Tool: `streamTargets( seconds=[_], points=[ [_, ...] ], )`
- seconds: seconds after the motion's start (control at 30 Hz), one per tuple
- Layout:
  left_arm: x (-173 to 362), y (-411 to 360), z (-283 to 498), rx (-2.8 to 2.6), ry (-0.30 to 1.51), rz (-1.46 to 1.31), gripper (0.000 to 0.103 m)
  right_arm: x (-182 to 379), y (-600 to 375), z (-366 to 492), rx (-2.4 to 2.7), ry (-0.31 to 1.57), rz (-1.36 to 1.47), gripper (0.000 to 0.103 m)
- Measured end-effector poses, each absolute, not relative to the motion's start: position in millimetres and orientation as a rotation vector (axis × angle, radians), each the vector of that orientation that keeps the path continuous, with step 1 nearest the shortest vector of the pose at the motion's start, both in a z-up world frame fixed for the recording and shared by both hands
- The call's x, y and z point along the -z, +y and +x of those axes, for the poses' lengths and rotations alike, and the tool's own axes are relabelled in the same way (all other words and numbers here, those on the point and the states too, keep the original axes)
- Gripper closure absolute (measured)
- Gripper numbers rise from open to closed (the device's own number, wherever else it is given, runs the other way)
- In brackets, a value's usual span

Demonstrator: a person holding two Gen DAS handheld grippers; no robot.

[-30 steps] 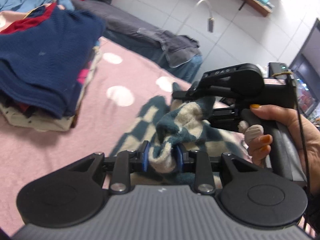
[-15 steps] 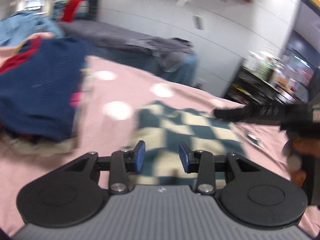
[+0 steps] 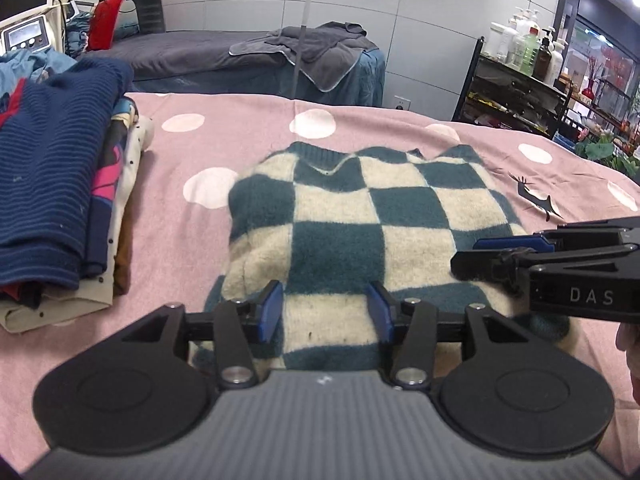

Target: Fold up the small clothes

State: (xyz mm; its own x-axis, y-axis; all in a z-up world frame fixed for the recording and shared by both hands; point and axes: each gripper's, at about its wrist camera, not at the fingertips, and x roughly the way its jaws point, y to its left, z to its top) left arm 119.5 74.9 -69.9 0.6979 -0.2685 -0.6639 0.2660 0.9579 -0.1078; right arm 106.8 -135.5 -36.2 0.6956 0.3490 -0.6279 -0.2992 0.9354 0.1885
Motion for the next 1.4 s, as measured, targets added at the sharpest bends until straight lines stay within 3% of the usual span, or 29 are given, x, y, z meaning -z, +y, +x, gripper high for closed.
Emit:
streamTargets(
  seconds=[0.03,0.07,0.1,0.13,0.23,0.4,0.6,1.07,1.4],
  points=[
    [66,78,117,0.303,0.740,-0.026,0.041,32,-136,103,-0.372,0.702,0.072,0.042],
    [61,83,114,0.307,0.736,-0.066,0.023,27,-138,97,-0.373,0.683,0.076,0.027],
    [56,89,109,0.308,0.723,-0.106,0.005,21,-141,90,-0.362,0.658,0.081,0.003],
    [51,95,102,0.303,0.707,-0.130,0.000,16,-146,82,-0.338,0.629,0.085,0.000],
    [41,115,83,0.312,0.699,-0.195,0.000,5,-168,57,-0.284,0.565,0.124,0.000],
    [54,147,62,0.314,0.775,-0.425,0.000,14,-203,29,-0.250,0.616,0.248,0.000],
    [94,160,49,0.383,0.848,-0.737,0.000,43,-230,7,-0.269,0.687,0.615,0.000],
    [137,142,102,0.285,0.807,-0.959,0.000,87,-252,45,-0.204,0.831,1.047,0.000],
    [143,137,134,0.261,0.765,-0.968,0.000,93,-243,108,-0.225,0.869,1.075,0.000]
  ],
)
